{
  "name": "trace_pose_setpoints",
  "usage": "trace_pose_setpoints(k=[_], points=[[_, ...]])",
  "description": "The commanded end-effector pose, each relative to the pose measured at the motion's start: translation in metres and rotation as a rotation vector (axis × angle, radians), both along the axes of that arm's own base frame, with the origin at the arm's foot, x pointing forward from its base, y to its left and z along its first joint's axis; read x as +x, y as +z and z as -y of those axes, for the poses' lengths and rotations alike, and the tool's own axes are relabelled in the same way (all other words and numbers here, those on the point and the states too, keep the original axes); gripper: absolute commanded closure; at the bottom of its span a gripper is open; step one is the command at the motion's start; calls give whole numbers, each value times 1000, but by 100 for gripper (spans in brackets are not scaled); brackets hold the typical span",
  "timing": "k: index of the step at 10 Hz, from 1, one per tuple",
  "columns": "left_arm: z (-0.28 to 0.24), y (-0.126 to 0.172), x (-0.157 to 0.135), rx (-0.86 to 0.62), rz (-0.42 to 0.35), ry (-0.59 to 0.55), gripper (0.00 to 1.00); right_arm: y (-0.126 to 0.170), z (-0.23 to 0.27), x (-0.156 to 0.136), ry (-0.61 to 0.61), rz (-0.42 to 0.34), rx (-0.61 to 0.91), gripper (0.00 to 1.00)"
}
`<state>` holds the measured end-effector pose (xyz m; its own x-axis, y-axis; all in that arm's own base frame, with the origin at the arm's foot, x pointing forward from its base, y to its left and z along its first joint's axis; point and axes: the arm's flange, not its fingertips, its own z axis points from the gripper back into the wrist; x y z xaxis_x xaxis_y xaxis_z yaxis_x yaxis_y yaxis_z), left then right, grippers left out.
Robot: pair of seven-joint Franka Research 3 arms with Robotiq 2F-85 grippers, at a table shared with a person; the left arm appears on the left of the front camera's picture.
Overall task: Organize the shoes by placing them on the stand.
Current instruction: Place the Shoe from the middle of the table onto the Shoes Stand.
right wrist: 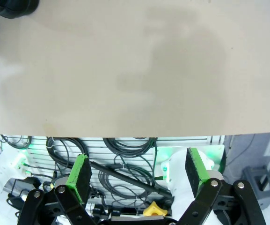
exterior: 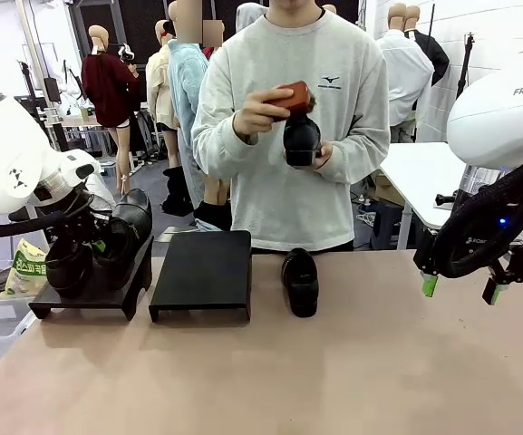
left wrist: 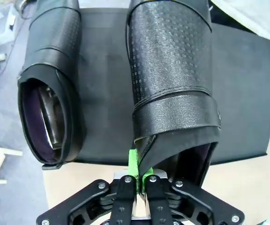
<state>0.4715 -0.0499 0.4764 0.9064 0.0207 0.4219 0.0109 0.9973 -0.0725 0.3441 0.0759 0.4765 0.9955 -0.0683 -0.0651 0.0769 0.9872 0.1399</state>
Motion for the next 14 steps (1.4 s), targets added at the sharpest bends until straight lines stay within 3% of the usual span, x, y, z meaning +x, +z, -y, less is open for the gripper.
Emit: trace_pose_setpoints(k=[1,7,14], points=[[-4,1,15,-22,9,54,100,0,-3,3,2,9,20,0],[-7,-16,36,24,-6,101,100,0,-3,3,2,9,20,0],[-8,-27,37,68,-62,102,100,0,-3,3,2,9,20,0]])
